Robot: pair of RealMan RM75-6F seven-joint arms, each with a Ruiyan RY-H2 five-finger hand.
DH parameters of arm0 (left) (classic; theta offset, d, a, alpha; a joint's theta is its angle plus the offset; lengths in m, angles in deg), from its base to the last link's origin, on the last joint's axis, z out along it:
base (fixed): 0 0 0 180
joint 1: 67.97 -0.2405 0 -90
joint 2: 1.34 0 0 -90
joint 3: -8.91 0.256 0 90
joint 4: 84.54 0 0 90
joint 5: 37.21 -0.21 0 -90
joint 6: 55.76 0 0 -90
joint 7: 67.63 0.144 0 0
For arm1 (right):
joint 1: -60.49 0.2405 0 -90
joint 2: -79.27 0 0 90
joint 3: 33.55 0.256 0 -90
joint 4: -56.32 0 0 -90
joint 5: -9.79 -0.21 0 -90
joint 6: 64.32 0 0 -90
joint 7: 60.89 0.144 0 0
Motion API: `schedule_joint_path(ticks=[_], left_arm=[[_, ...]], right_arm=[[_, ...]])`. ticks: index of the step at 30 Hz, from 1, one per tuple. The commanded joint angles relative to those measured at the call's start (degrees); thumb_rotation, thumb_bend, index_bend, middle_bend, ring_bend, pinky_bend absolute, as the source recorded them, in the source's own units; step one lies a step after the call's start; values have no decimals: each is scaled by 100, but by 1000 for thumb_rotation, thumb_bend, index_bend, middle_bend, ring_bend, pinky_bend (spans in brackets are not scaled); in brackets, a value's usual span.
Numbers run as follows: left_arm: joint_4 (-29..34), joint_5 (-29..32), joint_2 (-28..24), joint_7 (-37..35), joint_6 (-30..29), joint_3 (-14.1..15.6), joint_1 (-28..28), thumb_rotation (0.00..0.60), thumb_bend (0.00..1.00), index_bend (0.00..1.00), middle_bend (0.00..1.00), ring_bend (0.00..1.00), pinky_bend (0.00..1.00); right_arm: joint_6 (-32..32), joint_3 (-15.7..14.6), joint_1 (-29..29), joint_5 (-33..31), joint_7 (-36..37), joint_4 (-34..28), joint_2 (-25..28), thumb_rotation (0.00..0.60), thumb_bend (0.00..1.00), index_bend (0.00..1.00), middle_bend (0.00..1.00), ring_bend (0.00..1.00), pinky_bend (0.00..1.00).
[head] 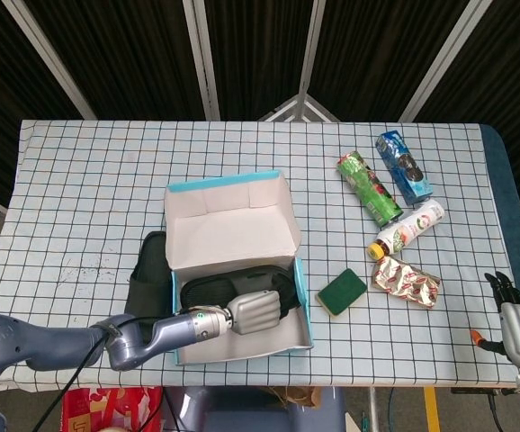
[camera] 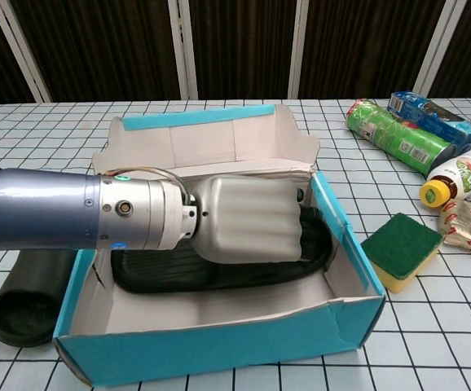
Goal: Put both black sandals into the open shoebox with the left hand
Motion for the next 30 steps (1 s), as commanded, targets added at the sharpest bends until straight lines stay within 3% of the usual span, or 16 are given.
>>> schedule_joint_path(ticks=[1, 9, 18, 24, 30], left_arm=[[-99, -143, 30, 5, -180, -24, 25, 600, 333, 283, 233, 130, 309], [-442, -431, 169, -109, -445, -11, 122, 600, 313, 222, 93, 41, 258], [-788, -767, 297, -240, -737, 12, 246, 600, 265, 209, 67, 29, 250], [-710, -940, 184, -175, -761, 59, 322, 600, 263, 205, 57, 14, 250], [-231, -914, -197, 54, -454, 192, 313, 600, 264, 196, 39, 0, 239]], right_arm=[[14, -5, 5, -9, -9, -13, 3, 600, 235, 99, 75, 190, 252], [52, -3, 10, -69, 6, -29, 26, 600, 235, 99, 75, 192, 252], [151, -2, 48, -162, -11, -69, 55, 600, 235, 99, 101, 197, 252], [122, 0, 32, -174, 21, -62, 58, 600, 234, 99, 100, 197, 252], [121, -5, 27, -172, 49, -71, 75, 600, 235, 99, 101, 197, 252]])
